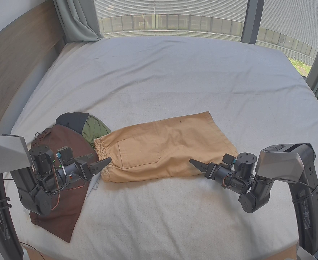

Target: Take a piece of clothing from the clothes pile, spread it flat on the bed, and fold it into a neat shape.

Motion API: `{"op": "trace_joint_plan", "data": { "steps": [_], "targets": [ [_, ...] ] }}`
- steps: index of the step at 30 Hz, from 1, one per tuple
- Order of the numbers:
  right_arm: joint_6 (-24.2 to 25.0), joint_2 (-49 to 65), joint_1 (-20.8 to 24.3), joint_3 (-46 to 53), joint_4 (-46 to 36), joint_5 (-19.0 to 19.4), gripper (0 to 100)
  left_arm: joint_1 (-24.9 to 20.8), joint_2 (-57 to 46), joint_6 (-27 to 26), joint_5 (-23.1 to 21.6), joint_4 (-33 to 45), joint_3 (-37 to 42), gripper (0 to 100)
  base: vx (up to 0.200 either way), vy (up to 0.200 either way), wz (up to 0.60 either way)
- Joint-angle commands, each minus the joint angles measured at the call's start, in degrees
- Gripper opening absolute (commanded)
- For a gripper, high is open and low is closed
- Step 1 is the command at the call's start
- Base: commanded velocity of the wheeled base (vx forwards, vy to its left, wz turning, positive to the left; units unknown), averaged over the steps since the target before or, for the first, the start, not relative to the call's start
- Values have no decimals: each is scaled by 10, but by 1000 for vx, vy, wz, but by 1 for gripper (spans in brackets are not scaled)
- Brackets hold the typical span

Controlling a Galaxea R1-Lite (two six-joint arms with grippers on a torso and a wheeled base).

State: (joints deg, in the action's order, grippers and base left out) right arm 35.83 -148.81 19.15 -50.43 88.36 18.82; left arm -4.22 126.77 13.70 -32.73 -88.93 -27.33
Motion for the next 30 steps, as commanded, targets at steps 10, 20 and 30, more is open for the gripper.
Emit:
{"op": "trace_joint_plan", "data": {
  "steps": [10,20,30],
  "targets": [
    [-1,-3,-1,3,0,0,0,0,5,4,0,0,1,100,0,0,0],
    [-4,5,-1,25,-1,0,0,-2,9,14,-1,0,3,100,0,0,0],
    [-24,26,-4,64,-1,0,0,-3,13,19,-4,0,3,100,0,0,0]
  ]
}}
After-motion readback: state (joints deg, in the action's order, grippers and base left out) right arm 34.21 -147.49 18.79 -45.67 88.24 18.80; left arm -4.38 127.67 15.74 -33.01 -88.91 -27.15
